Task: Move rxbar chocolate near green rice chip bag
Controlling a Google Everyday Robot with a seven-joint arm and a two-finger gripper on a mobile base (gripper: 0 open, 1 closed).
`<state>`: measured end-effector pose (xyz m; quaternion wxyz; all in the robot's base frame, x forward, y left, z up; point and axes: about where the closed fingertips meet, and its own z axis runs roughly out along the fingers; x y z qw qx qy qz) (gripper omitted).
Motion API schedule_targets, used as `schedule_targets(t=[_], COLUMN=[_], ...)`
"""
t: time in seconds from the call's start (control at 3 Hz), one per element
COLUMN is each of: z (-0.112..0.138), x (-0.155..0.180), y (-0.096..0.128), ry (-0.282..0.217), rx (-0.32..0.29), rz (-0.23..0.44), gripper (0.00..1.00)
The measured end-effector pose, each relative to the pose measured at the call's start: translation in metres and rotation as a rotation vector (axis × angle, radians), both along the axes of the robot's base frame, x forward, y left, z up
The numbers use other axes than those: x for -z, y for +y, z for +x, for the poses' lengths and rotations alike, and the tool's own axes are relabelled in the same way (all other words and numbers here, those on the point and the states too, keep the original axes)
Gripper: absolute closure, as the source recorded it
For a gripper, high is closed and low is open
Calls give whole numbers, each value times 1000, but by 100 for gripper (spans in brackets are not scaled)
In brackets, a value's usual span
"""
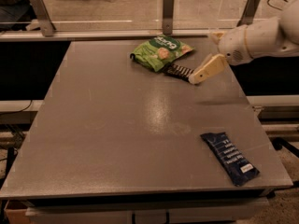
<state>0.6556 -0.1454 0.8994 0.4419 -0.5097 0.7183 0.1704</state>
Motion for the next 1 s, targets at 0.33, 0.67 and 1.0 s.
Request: schedule_targets(t=[0.33,0.67,1.0], z=[-52,-98,-104], x=[-49,-83,-86], y=[-17,-44,-51], ry=[-55,-94,-95], rx=[-15,-17,-7], rz=[68,122,132], gripper=[0,0,0])
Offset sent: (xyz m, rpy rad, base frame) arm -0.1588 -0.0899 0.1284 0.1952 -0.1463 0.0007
